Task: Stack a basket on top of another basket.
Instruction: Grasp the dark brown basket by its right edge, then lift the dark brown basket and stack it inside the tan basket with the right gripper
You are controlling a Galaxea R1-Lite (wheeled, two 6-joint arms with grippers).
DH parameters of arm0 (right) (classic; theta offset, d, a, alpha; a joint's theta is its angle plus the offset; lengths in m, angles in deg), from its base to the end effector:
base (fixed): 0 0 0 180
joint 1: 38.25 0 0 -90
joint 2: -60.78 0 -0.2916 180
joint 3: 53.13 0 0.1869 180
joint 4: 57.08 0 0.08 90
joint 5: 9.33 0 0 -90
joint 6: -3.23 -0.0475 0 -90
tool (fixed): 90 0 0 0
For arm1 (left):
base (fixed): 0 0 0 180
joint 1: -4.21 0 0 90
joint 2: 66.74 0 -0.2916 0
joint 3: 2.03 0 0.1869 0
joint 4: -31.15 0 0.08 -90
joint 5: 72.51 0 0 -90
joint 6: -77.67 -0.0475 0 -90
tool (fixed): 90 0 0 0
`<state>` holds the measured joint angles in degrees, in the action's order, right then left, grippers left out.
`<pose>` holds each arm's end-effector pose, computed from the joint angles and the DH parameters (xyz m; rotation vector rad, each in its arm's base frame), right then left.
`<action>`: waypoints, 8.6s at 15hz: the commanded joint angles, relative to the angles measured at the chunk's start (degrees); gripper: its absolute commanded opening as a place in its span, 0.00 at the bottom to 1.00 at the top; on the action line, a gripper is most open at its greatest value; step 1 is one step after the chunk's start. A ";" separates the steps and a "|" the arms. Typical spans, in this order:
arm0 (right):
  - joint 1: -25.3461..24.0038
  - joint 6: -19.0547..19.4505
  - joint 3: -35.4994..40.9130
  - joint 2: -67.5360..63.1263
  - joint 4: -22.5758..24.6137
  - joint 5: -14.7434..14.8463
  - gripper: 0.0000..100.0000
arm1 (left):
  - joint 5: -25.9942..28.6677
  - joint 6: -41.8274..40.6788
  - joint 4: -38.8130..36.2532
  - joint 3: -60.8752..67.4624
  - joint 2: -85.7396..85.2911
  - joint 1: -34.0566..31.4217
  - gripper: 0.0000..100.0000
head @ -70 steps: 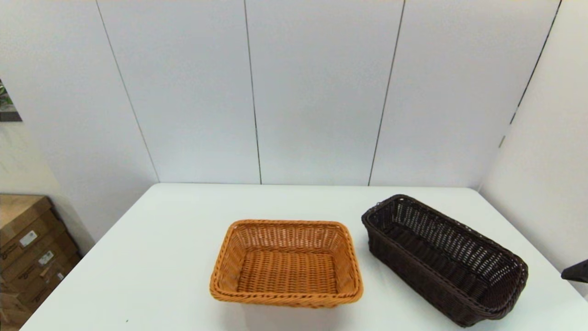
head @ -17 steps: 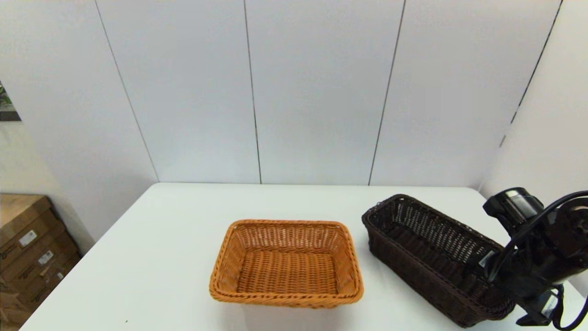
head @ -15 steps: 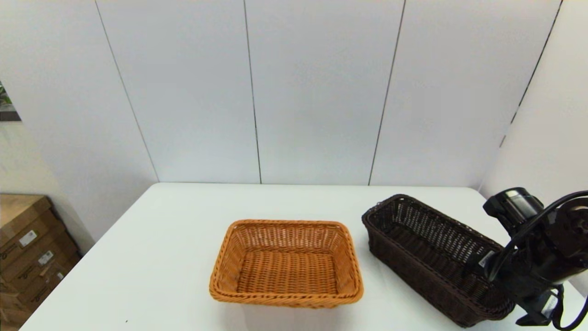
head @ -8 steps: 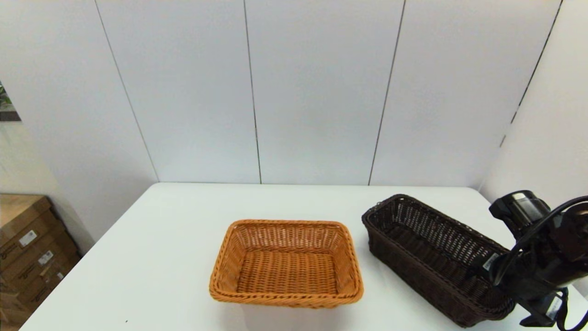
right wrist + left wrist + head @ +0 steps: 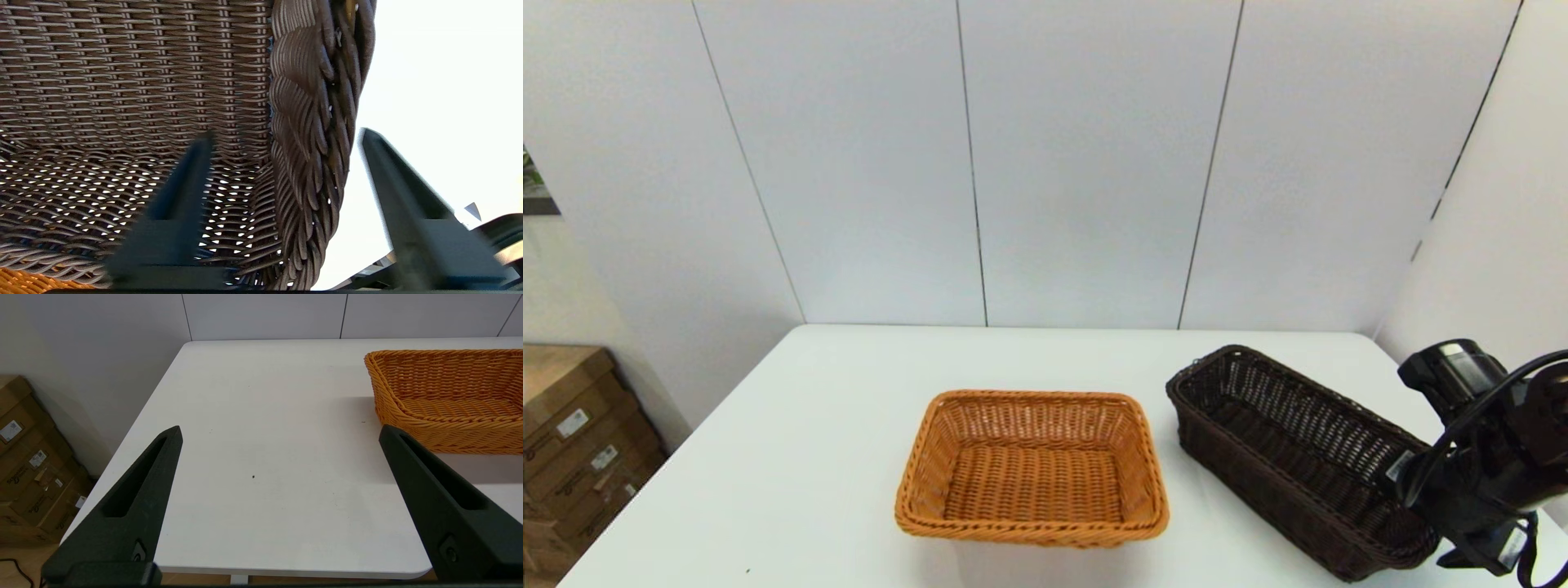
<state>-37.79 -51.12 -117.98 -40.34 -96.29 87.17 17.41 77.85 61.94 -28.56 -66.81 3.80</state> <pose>0.2388 -0.0073 0.0524 0.7343 1.1548 -0.7123 0.0027 0.0001 0.0740 -0.0034 0.0731 0.0087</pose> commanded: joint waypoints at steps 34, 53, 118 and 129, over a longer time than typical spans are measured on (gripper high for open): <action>5.95 -9.90 -0.71 8.57 6.87 -8.26 0.00 | -0.01 -0.01 0.06 -0.01 0.07 -0.02 1.00; -8.72 -10.08 -4.05 26.06 5.99 -22.23 0.00 | -0.01 -0.01 0.06 -0.01 0.07 -0.02 1.00; -33.25 -0.59 -20.93 -0.13 6.70 -23.81 0.00 | -0.01 -0.01 0.06 -0.01 0.07 -0.02 1.00; -33.16 -0.59 -21.46 -3.38 8.54 -23.72 0.00 | -0.01 -0.01 0.06 -0.01 0.07 -0.02 1.00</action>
<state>-71.08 -51.40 -139.20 -43.05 -87.76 63.48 17.44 77.83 61.96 -28.56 -66.81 3.80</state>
